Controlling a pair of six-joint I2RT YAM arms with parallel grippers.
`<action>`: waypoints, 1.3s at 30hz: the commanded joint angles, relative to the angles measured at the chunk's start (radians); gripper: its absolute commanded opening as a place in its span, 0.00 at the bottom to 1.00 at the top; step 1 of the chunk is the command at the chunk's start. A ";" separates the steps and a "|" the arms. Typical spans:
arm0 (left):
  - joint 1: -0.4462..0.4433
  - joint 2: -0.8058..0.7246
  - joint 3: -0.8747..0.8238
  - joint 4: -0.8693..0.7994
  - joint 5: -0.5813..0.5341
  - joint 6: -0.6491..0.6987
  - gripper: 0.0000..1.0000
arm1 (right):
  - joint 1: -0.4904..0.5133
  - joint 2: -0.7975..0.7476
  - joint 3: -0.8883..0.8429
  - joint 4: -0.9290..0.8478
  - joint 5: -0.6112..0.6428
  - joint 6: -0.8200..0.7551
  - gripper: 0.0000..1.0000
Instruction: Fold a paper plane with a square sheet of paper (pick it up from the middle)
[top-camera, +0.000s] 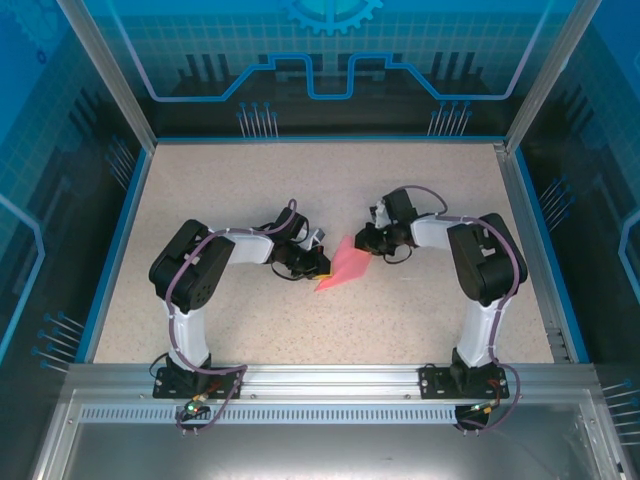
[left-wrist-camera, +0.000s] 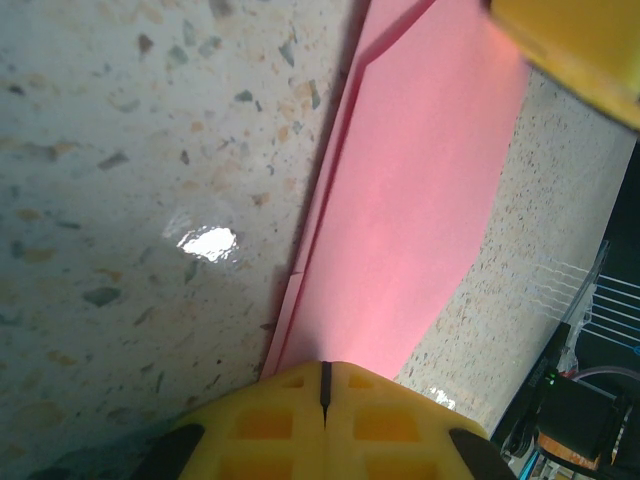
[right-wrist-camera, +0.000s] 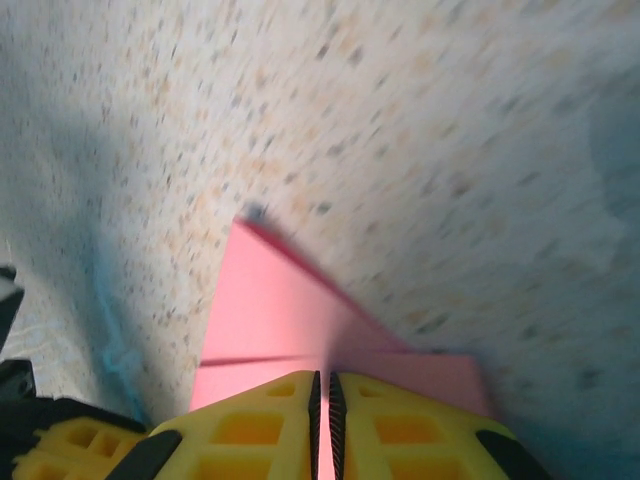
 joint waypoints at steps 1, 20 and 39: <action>-0.002 0.075 -0.033 -0.179 -0.162 0.011 0.00 | -0.080 0.048 0.040 -0.016 0.084 -0.033 0.15; -0.003 0.062 -0.028 -0.167 -0.164 0.006 0.00 | 0.127 -0.322 -0.104 -0.033 0.247 0.087 0.17; -0.003 0.053 -0.033 -0.171 -0.161 0.001 0.00 | 0.235 -0.113 -0.147 0.147 0.160 0.185 0.15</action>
